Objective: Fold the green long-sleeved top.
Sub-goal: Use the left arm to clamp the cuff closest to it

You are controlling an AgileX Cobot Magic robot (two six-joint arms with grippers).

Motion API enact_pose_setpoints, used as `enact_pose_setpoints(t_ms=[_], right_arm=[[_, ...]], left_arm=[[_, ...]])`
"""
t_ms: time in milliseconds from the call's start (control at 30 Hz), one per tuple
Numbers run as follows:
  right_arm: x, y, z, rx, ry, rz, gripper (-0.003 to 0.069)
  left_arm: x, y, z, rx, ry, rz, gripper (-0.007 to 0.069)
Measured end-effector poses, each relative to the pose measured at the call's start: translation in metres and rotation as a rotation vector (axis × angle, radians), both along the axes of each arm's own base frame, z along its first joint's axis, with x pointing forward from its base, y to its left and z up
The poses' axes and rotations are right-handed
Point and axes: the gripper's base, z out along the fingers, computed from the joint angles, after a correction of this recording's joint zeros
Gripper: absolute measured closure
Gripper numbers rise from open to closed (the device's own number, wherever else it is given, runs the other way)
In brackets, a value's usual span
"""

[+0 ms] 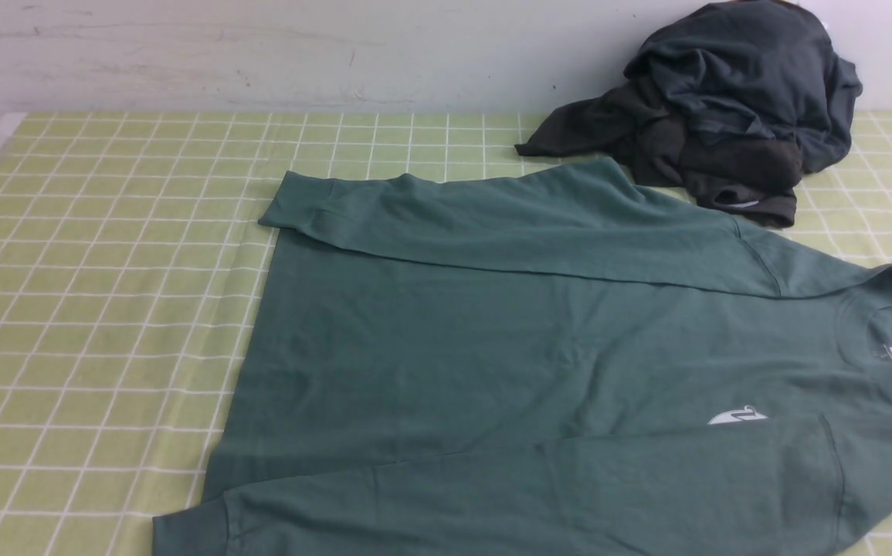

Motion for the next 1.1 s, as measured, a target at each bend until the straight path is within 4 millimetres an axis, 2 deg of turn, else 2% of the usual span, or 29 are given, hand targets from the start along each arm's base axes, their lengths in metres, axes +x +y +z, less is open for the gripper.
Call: enact_pose_setpoints(t_ms=[133, 167, 200, 267, 300, 333, 367, 400, 533, 600, 667, 800, 833, 900, 933, 967, 1000, 1100], right_arm=[[0.007, 0.006, -0.05, 0.004, 0.532, 0.044, 0.0673], [0.007, 0.01, -0.06, -0.018, 0.64, 0.083, 0.0673], [0.007, 0.011, -0.062, -0.027, 0.659, 0.09, 0.0673], [0.009, 0.023, -0.078, -0.092, 0.836, 0.225, 0.0673], [0.01, 0.028, -0.082, -0.108, 0.856, 0.276, 0.0673], [0.01, 0.029, -0.081, -0.103, 0.856, 0.282, 0.0673], [0.013, 0.036, -0.084, -0.128, 0.86, 0.348, 0.0673], [0.014, 0.037, -0.085, -0.133, 0.861, 0.362, 0.0673], [0.023, 0.047, -0.088, -0.153, 0.82, 0.441, 0.0673], [0.025, 0.049, -0.088, -0.146, 0.804, 0.445, 0.0673], [0.025, 0.05, -0.087, -0.134, 0.797, 0.446, 0.0673], [0.026, 0.05, -0.087, -0.121, 0.794, 0.447, 0.0673], [0.026, 0.051, -0.087, -0.116, 0.793, 0.447, 0.0673], [0.026, 0.051, -0.086, -0.103, 0.788, 0.447, 0.0673], [0.026, 0.051, -0.086, -0.103, 0.788, 0.448, 0.0673], [0.026, 0.052, -0.086, -0.096, 0.786, 0.448, 0.0673], [0.026, 0.052, -0.086, -0.094, 0.786, 0.449, 0.0673], [0.026, 0.052, -0.086, -0.092, 0.784, 0.448, 0.0673]], left_arm=[[0.019, -0.005, -0.06, -0.06, 0.554, 0.028, 0.0627], [0.024, -0.007, -0.073, -0.053, 0.658, 0.018, 0.0627], [0.025, -0.007, -0.075, -0.051, 0.676, 0.019, 0.0627], [0.039, -0.012, -0.105, -0.058, 0.863, -0.016, 0.0612], [0.044, -0.014, -0.114, -0.067, 0.909, -0.024, 0.0598], [0.044, -0.015, -0.114, -0.07, 0.909, -0.026, 0.0594], [0.052, -0.017, -0.129, -0.091, 0.966, -0.032, 0.0566], [0.054, -0.019, -0.132, -0.103, 0.978, -0.036, 0.0552], [0.07, -0.026, -0.163, -0.184, 1.047, -0.042, 0.0412], [0.075, -0.027, -0.171, -0.192, 1.056, -0.043, 0.0351], [0.077, -0.028, -0.176, -0.193, 1.06, -0.041, 0.0321], [0.08, -0.029, -0.177, -0.199, 1.063, -0.051, 0.0328], [0.081, -0.029, -0.177, -0.198, 1.061, -0.057, 0.0347], [0.082, -0.031, -0.177, -0.186, 1.048, -0.099, 0.0465], [0.082, -0.031, -0.177, -0.186, 1.048, -0.099, 0.0465], [0.082, -0.033, -0.175, -0.198, 1.041, -0.122, 0.0542], [0.083, -0.034, -0.173, -0.2, 1.033, -0.138, 0.0575], [0.084, -0.037, -0.149, -0.21, 0.984, -0.201, 0.0603]])
